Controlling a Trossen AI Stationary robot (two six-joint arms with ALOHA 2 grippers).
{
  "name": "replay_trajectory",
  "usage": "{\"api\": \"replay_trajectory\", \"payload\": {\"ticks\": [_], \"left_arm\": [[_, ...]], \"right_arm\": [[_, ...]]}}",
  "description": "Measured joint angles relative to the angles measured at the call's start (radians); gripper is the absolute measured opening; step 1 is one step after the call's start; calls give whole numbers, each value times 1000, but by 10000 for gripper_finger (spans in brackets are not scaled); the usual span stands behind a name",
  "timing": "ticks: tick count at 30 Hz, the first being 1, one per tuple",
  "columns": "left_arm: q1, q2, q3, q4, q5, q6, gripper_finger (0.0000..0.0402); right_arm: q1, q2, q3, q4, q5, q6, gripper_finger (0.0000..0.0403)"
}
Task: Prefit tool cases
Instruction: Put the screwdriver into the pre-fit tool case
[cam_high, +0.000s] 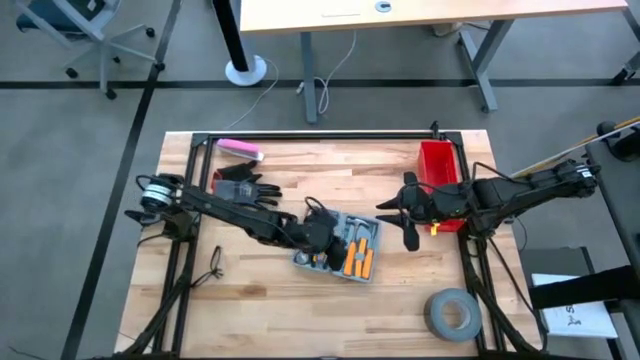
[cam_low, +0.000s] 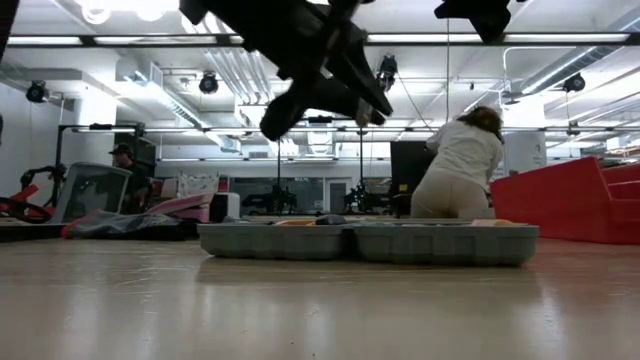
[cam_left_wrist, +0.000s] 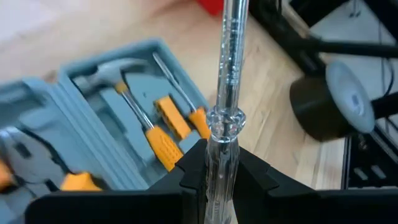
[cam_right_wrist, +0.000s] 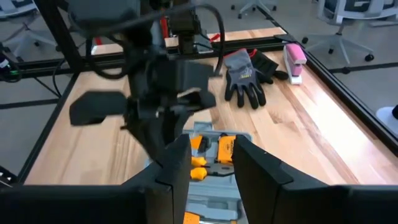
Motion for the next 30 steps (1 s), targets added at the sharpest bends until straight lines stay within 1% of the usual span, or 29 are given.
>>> {"api": "replay_trajectory", "payload": {"ticks": [3, 7, 18, 22, 26, 30], "left_arm": [[7, 49, 51, -27, 41, 0, 43], [22, 103, 124, -108, 85, -1, 43], [34, 242, 312, -323, 181, -34, 42], [35, 271, 333, -403, 187, -65, 42], [35, 270, 333, -413, 191, -100, 42], [35, 271, 329, -420, 221, -136, 42]], "right_arm": [[3, 0, 0, -2, -1, -1, 95], [13, 0, 0, -5, -2, -2, 94], [44, 1, -1, -16, -2, -1, 107], [54, 2, -1, -39, -2, 8, 106], [61, 0, -2, -42, -2, 14, 97], [61, 0, -2, -40, -2, 14, 89]]}}
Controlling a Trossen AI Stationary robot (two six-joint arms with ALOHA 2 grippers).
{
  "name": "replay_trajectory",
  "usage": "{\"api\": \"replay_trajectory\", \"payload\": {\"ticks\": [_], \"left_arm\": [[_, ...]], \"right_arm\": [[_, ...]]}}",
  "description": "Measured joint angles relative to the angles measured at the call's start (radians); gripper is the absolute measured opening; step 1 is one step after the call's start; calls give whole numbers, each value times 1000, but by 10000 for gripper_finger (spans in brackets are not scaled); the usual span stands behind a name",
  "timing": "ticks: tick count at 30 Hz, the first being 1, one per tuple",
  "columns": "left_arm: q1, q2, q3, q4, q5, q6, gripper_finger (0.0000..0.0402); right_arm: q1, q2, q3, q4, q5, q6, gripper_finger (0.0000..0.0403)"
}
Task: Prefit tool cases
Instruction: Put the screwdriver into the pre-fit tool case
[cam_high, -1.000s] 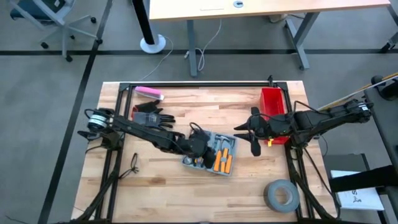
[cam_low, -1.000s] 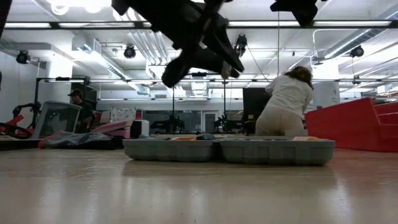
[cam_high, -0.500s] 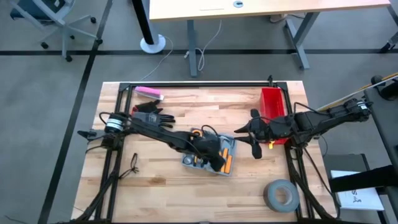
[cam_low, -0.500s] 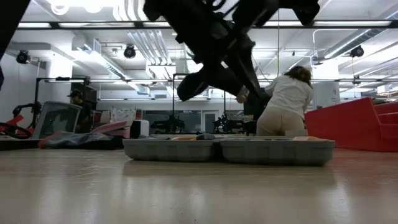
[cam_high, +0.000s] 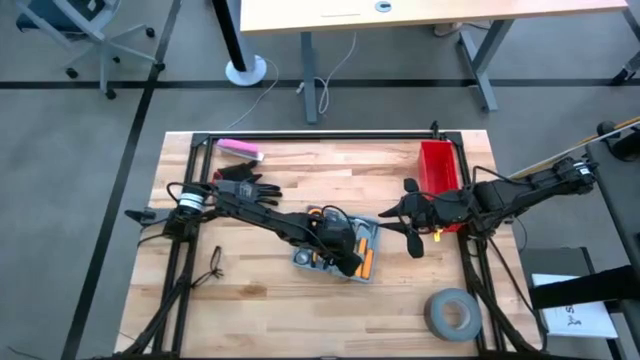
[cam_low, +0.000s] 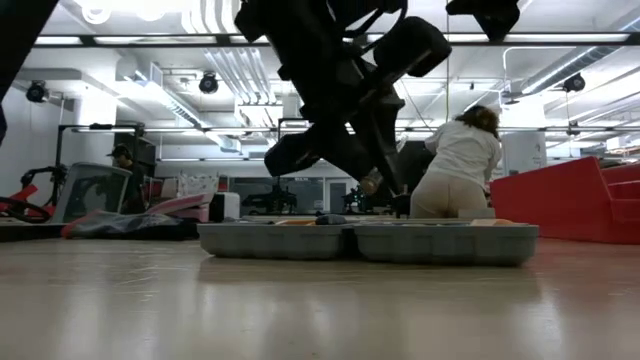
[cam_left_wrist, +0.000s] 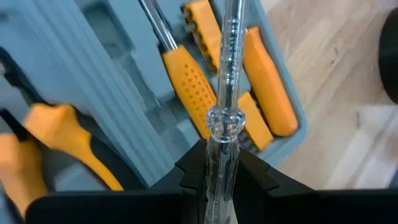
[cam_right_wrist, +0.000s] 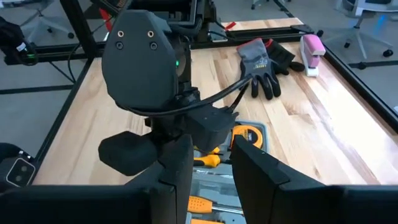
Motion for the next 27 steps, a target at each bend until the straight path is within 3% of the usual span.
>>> {"api": "replay_trajectory", "payload": {"ticks": [27], "left_arm": [[3, 14, -14, 9, 17, -55, 44]], "right_arm": [[11, 0, 0, 21, -1, -23, 76]]}}
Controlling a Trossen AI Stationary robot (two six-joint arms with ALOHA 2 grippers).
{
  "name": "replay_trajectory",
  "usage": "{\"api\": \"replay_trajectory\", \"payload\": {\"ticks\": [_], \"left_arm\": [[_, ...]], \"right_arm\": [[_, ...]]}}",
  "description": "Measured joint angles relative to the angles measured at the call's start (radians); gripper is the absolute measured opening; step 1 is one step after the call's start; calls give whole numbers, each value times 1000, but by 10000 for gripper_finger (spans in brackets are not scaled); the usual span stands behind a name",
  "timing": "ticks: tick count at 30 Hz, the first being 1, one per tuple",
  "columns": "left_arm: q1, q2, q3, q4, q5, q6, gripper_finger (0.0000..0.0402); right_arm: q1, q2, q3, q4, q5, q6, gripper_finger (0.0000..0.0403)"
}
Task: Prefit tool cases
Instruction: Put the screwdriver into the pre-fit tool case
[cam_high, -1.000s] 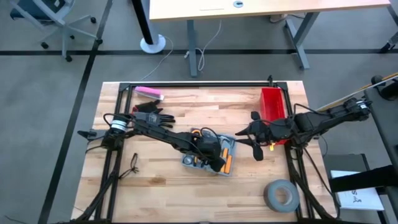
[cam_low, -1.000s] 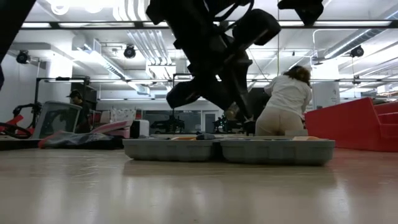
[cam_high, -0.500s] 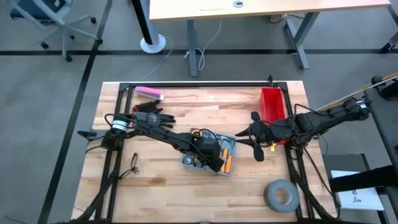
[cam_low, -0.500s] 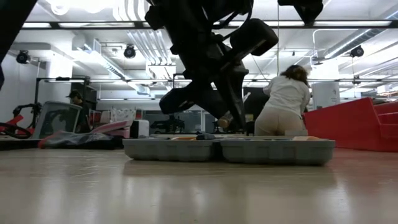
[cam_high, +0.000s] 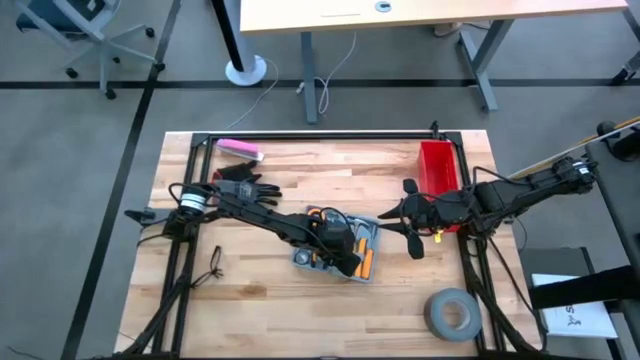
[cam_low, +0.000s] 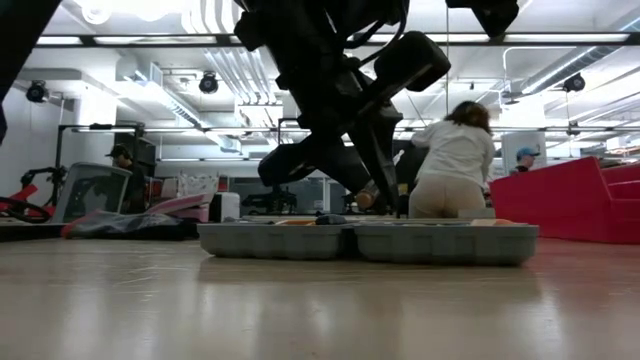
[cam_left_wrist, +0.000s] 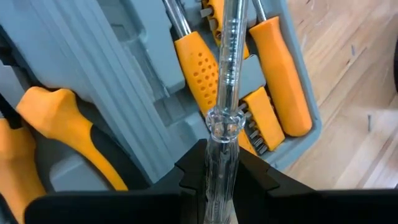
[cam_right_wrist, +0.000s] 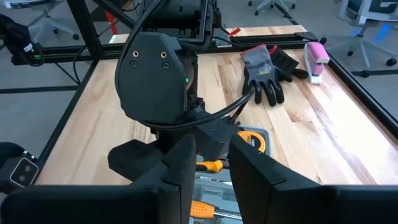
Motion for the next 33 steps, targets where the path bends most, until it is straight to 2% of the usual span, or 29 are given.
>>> {"api": "replay_trajectory", "payload": {"ticks": [6, 15, 24, 33], "left_arm": [[0, 3, 0, 9, 0, 2, 46], [0, 39, 0, 17, 22, 1, 81], [0, 35, 0, -8, 22, 6, 76], [1, 35, 19, -68, 20, 52, 75]], "right_arm": [[0, 0, 0, 0, 0, -1, 69], [0, 0, 0, 0, -1, -1, 89], [5, 0, 0, -1, -6, 2, 101], [33, 0, 0, -1, -2, 5, 87]]}}
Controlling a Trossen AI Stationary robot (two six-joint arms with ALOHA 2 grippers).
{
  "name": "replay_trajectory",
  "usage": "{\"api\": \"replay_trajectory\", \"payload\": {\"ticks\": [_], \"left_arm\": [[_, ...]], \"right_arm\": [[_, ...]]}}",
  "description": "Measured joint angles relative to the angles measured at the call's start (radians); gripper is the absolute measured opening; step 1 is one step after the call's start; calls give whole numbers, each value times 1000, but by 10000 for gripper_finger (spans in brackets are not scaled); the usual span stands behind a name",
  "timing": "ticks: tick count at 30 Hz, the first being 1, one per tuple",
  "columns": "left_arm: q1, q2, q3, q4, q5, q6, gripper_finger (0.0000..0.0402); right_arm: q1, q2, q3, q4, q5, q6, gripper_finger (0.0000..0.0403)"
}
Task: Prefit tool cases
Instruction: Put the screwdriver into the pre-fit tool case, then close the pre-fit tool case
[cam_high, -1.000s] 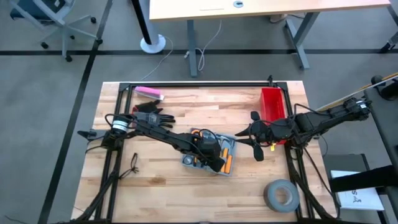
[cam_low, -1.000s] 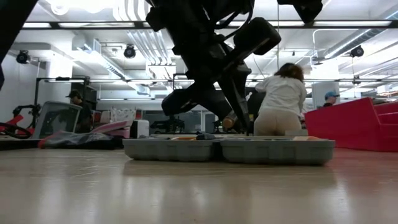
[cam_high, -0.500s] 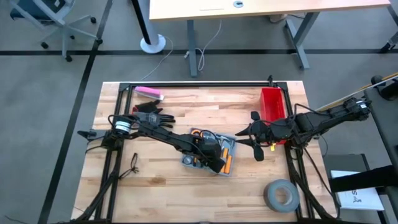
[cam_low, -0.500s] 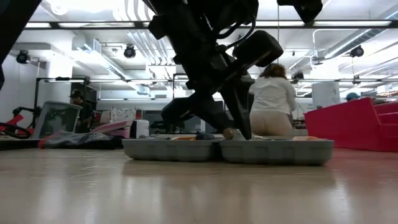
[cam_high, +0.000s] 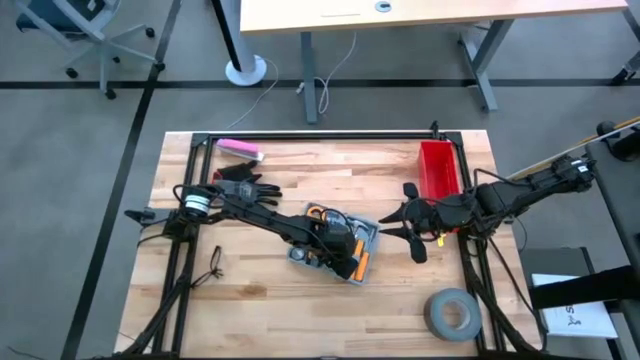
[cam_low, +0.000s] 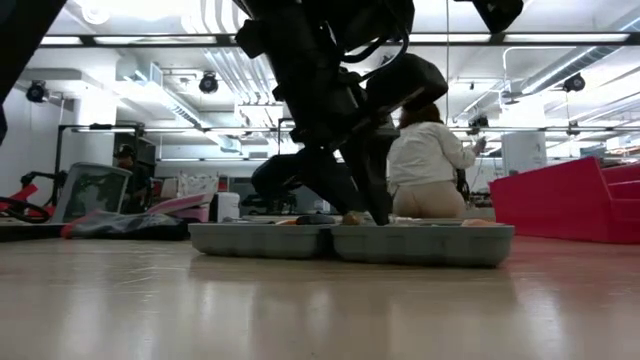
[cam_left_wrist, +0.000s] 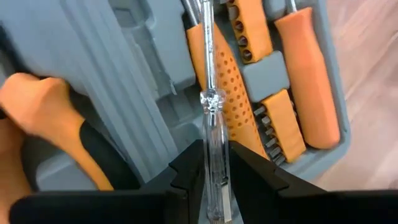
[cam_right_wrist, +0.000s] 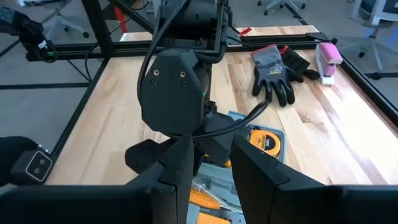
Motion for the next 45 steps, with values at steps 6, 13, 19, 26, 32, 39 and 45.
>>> {"api": "replay_trajectory", "payload": {"ticks": [6, 13, 19, 26, 32, 39, 45], "left_arm": [[0, 0, 59, -146, -58, 33, 86], [1, 0, 87, -177, -101, 62, 104], [1, 0, 87, -185, -102, 62, 99], [-2, 0, 94, -165, -92, 178, 87], [-4, 1, 126, -163, -92, 484, 80], [-4, 2, 134, -189, -91, 727, 96], [5, 13, 118, -218, -102, 796, 126]], "right_arm": [[0, 0, 0, -3, 2, 0, 88], [0, 0, 0, -2, 2, 1, 107], [0, 0, -3, 0, 3, 0, 114], [0, 0, -13, 1, 3, 1, 103], [0, 1, -13, 1, 4, 2, 98], [0, 1, -13, 1, 4, 10, 111], [0, 2, -13, 1, 9, 21, 112]]}}
